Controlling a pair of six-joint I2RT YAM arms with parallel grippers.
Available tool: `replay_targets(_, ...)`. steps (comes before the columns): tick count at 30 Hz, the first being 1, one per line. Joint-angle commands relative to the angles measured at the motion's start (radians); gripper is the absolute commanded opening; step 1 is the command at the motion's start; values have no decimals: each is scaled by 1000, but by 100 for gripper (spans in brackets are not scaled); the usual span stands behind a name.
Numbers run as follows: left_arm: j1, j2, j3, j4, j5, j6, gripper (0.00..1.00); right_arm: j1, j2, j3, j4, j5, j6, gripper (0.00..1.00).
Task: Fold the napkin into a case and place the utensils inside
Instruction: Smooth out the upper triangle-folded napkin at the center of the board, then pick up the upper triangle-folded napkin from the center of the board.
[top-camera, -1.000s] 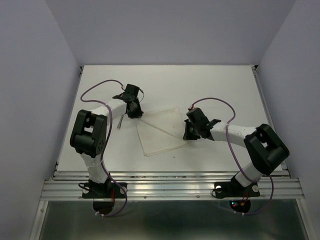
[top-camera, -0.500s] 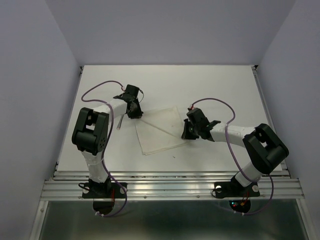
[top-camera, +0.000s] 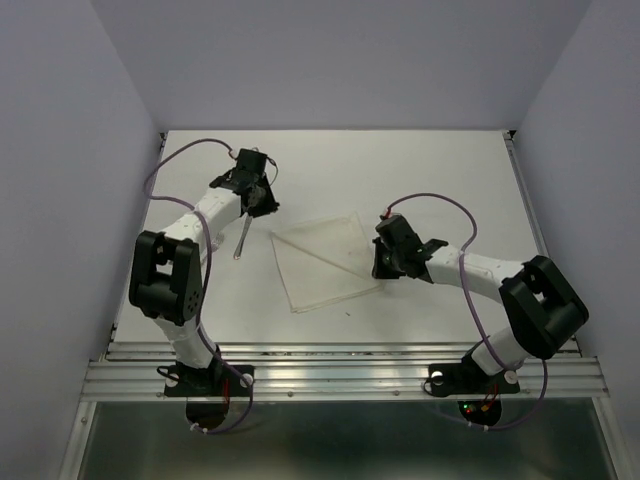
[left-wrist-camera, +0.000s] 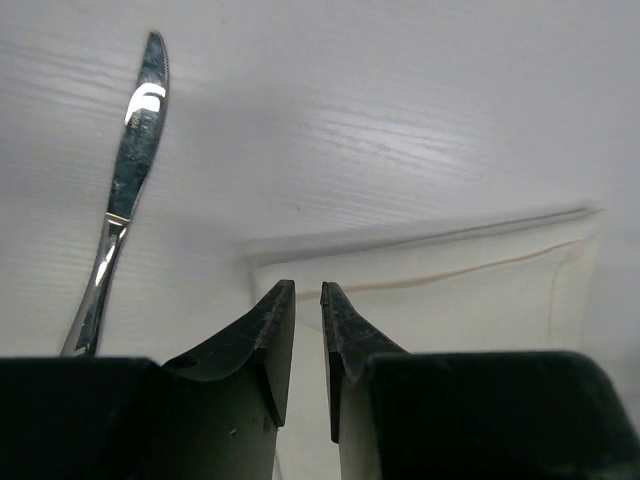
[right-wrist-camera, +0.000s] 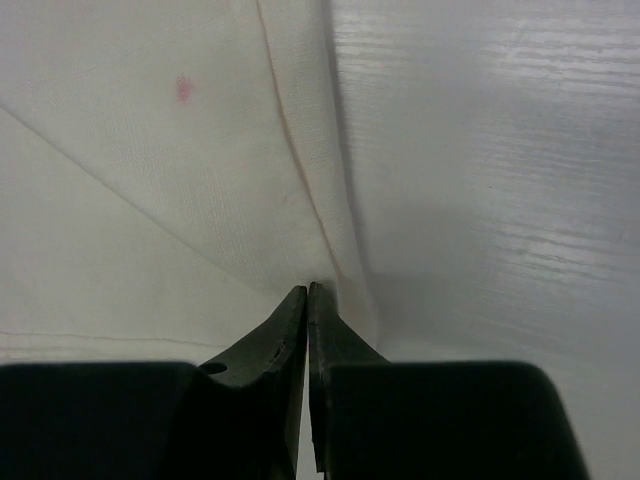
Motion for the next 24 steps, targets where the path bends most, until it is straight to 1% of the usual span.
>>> replay_targets(1,50,-144,56,-39,-31,17,29,5,-57,77,-58,53,-42,9)
replay_targets(5,100,-198,25,-45,-2,17,31,16,-37,131,-50,50,-61,10)
replay_targets(8,140,-232,-19,-30,50,11,31,45,15,203,-35,39,-64,10)
replay_targets(10,151,-252,-47,-31,39,11,32,54,50,267,-9,32,-64,13)
replay_targets(11,162,-257,-56,-34,35,8,32,63,105,286,9,-3,-59,13)
replay_targets(13,173,-270,-84,-33,35,4,32,76,176,381,26,-25,-55,12)
replay_targets(14,180,-275,-91,-34,35,3,32,86,242,416,25,-25,-55,12)
replay_targets(16,183,-292,-110,-39,35,4,32,106,299,511,37,-30,-55,12)
replay_targets(17,185,-300,-116,-48,35,6,32,122,354,546,31,-46,-55,12)
replay_targets(19,188,-322,-131,-57,24,11,32,145,401,608,25,-57,-56,13)
replay_targets(20,190,-330,-137,-66,-3,11,32,145,443,670,8,-56,-64,12)
replay_targets(21,193,-338,-142,-68,-5,12,32,157,443,698,-1,-51,-70,13)
replay_targets(22,193,-355,-154,-71,-8,12,32,169,480,753,-9,-38,-85,13)
replay_targets(24,196,-379,-171,-71,-8,9,32,183,543,813,-52,-11,-113,15)
